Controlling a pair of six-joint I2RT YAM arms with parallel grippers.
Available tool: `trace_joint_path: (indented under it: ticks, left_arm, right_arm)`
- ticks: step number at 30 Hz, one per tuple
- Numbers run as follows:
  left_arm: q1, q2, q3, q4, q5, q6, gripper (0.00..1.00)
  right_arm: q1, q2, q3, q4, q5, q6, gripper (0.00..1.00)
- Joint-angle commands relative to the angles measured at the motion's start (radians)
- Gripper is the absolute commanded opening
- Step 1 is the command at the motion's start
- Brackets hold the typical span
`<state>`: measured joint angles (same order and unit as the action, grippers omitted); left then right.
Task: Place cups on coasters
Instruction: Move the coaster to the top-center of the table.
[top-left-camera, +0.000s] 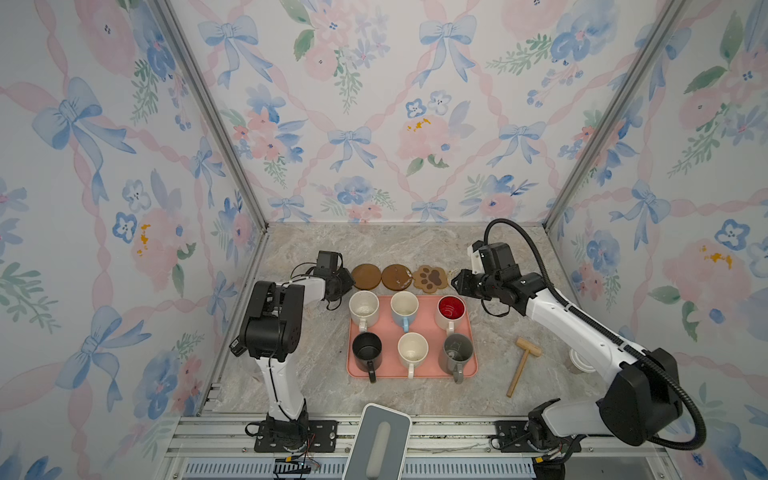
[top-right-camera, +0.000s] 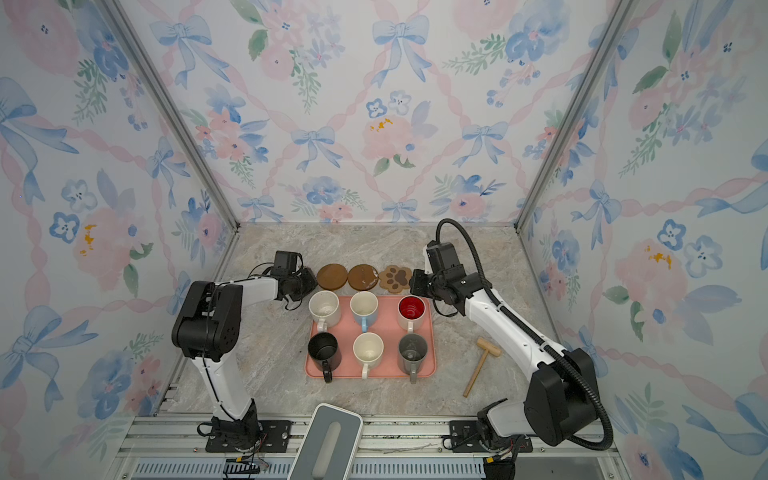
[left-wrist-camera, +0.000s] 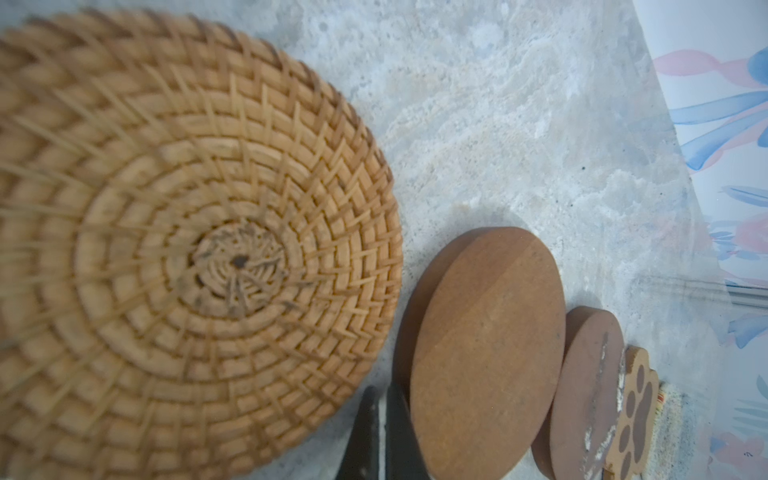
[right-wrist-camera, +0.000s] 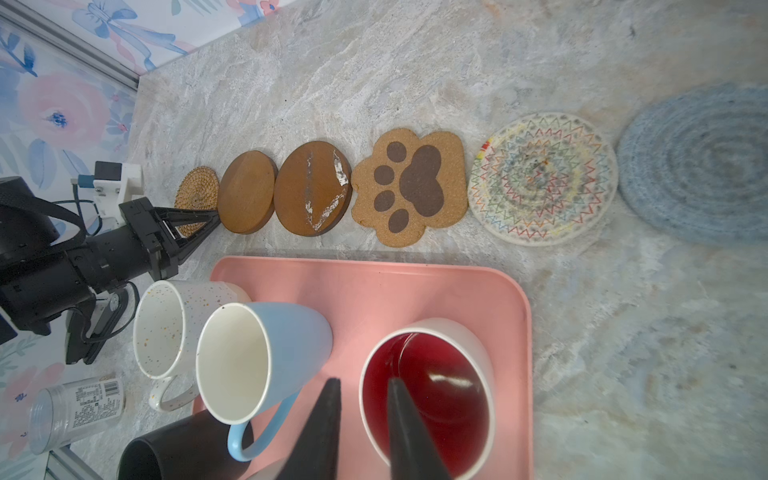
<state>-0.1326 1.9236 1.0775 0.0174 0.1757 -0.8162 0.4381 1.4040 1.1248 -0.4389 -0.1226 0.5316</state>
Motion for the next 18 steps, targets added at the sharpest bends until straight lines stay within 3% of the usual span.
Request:
trace_joint_path:
  ticks: [1, 7, 18]
  left_arm:
    - [0.023, -0.063, 0.016, -0.035, -0.037, 0.007, 0.00]
    - [0.055, -0.116, 0.052, -0.086, -0.100, 0.051, 0.00]
    - [0.102, -0.009, 0.103, -0.095, -0.107, 0.060, 0.00]
  right_arm:
    - [-0.013, -0.028, -0.011, -0.020, 0.013, -0.010, 0.24]
    - [-0.013, -0.022, -0.015, -0.013, 0.004, -0.007, 0.24]
    - [-0.015, -0.035, -0.017, -0.025, 0.013, -0.010, 0.24]
